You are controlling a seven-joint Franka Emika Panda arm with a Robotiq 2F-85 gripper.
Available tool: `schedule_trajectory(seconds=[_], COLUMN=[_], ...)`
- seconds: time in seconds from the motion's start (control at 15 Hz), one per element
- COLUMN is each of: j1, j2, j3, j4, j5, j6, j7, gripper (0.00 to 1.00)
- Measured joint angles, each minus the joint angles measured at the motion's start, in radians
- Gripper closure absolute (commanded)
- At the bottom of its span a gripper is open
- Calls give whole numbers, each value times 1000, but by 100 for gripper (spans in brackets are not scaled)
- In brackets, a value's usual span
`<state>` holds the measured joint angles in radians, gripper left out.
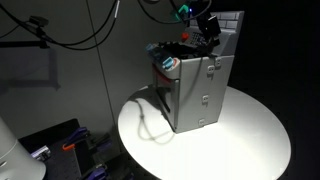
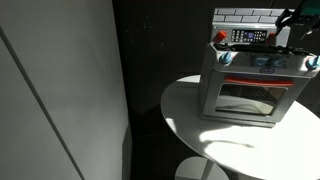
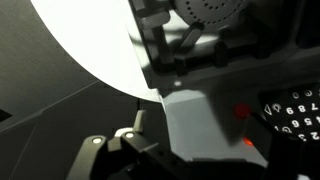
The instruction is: Press the top orange button on the microwave oven controlling panel of the stove
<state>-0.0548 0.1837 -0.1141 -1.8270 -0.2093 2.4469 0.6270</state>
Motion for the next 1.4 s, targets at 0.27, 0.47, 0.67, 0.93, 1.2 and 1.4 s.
schedule_trajectory(seconds=[0.27, 0.47, 0.67, 0.93, 1.2, 1.4], j1=[3, 3, 4, 4, 9, 10], j2=[9, 18, 27, 43, 58, 60], j3=[-3, -4, -6, -10, -19, -24], j4=[10, 22, 30, 46, 62, 66], j5=[0, 0, 0, 0, 0, 0], j6=[0, 0, 0, 0, 0, 0], j7=[0, 0, 0, 0, 0, 0], gripper=[0, 0, 0, 0, 0, 0])
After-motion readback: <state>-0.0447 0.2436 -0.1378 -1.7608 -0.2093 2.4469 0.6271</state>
